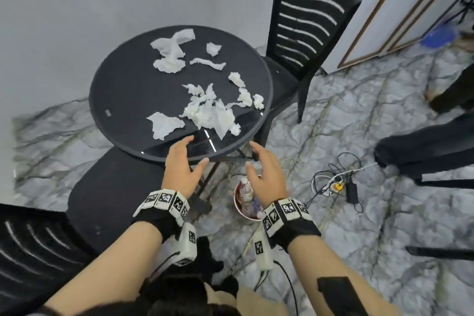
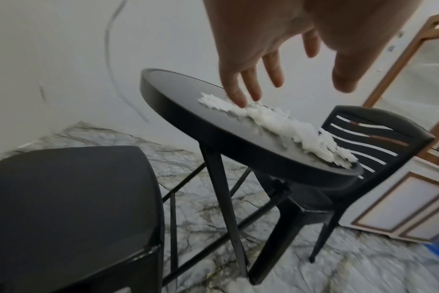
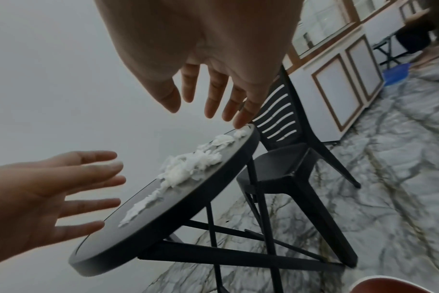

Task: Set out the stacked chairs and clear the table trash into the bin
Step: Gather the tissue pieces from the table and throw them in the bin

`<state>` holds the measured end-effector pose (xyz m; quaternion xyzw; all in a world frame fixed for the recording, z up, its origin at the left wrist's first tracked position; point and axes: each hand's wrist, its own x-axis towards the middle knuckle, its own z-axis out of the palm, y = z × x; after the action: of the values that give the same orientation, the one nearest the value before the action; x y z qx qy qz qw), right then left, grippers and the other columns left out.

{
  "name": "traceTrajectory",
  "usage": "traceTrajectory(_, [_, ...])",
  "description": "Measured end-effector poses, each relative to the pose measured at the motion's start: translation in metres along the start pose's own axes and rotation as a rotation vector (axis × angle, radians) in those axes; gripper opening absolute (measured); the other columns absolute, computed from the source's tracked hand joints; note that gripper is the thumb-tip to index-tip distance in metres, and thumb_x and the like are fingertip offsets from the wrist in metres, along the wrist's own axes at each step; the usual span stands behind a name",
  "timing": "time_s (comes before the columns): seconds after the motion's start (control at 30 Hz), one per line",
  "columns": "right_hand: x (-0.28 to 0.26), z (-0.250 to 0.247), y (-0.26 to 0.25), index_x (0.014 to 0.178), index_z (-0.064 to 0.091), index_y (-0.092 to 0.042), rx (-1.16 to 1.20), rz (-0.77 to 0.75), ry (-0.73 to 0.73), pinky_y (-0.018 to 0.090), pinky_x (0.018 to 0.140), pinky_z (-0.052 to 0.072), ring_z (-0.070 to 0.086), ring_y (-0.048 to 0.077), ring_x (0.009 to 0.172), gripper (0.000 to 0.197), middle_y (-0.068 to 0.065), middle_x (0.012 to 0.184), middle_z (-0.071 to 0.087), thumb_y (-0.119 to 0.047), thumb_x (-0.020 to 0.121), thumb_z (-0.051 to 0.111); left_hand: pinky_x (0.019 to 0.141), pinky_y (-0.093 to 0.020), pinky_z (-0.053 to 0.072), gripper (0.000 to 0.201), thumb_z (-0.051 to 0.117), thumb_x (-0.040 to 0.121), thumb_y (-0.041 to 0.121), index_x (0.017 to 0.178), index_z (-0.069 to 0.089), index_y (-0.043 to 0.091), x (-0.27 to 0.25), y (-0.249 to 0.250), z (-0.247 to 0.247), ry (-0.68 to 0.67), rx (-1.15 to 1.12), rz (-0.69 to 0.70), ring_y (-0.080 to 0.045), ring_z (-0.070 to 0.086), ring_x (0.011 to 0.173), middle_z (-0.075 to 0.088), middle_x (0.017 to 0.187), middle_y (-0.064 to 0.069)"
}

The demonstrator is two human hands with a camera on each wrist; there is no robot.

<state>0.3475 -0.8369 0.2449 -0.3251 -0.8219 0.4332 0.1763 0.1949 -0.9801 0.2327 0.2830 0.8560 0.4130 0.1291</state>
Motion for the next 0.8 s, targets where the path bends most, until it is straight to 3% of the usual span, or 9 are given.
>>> traceTrajectory(0.2, [0.067,0.032,-0.025,0.140,0.035,-0.035,-0.066,-0.068,-0.121,0.038,0.112,0.032,0.037,0.016,0.132,0.052,-0.005,0.144,0.040,-0.028,0.092,0.053,0.110,-0.041,0.026,0.064,0.065,0.086,0.031,0.140,0.036,0.015,0.051,-0.032,-0.028,0.023,0.181,-0.123,-0.030,0.037,0.131,0.039,0.142,-0.011])
traceTrajectory(0.37, [0.125,0.067,-0.031,0.143,0.032,-0.035,-0.185,0.023,-0.127,0.033,0.108,0.027,0.035,0.024,0.132,0.058,-0.004,0.149,0.035,-0.035,0.090,0.055,0.114,-0.043,0.023,0.072,0.061,0.085,0.042,0.144,0.027,0.018,0.103,-0.071,-0.032,-0.044,0.264,-0.230,-0.028,0.029,0.139,0.033,0.150,-0.009])
traceTrajectory(0.5, [0.159,0.087,-0.022,0.145,0.023,-0.038,-0.222,0.121,-0.184,0.037,0.108,0.026,0.031,0.026,0.136,0.070,-0.005,0.151,0.032,-0.041,0.086,0.059,0.114,-0.040,0.025,0.076,0.063,0.083,0.046,0.145,0.026,0.021,0.134,-0.075,-0.027,-0.113,0.205,-0.199,-0.026,0.029,0.139,0.035,0.149,-0.004])
traceTrajectory(0.63, [0.174,0.100,-0.011,0.144,0.021,-0.044,-0.281,0.148,-0.190,0.030,0.100,0.025,0.035,0.025,0.133,0.074,-0.008,0.150,0.033,-0.045,0.081,0.061,0.110,-0.037,0.028,0.071,0.062,0.085,0.043,0.144,0.028,0.024,0.156,-0.067,-0.015,-0.149,0.252,-0.102,-0.026,0.029,0.134,0.038,0.145,-0.001])
traceTrajectory(0.73, [0.179,0.104,-0.014,0.141,0.019,-0.051,-0.402,0.135,-0.211,0.032,0.094,0.037,0.037,0.023,0.121,0.073,-0.011,0.146,0.035,-0.046,0.082,0.061,0.106,-0.037,0.033,0.065,0.060,0.086,0.043,0.142,0.030,0.033,0.168,-0.065,-0.010,-0.155,0.321,-0.042,-0.025,0.032,0.130,0.040,0.143,0.002])
traceTrajectory(0.8, [0.181,0.104,-0.016,0.141,0.021,-0.052,-0.460,0.135,-0.231,0.029,0.083,0.044,0.035,0.021,0.112,0.069,-0.011,0.141,0.038,-0.043,0.085,0.060,0.106,-0.039,0.035,0.060,0.060,0.087,0.041,0.140,0.033,0.038,0.173,-0.065,-0.007,-0.173,0.331,0.017,-0.024,0.032,0.131,0.039,0.144,0.002])
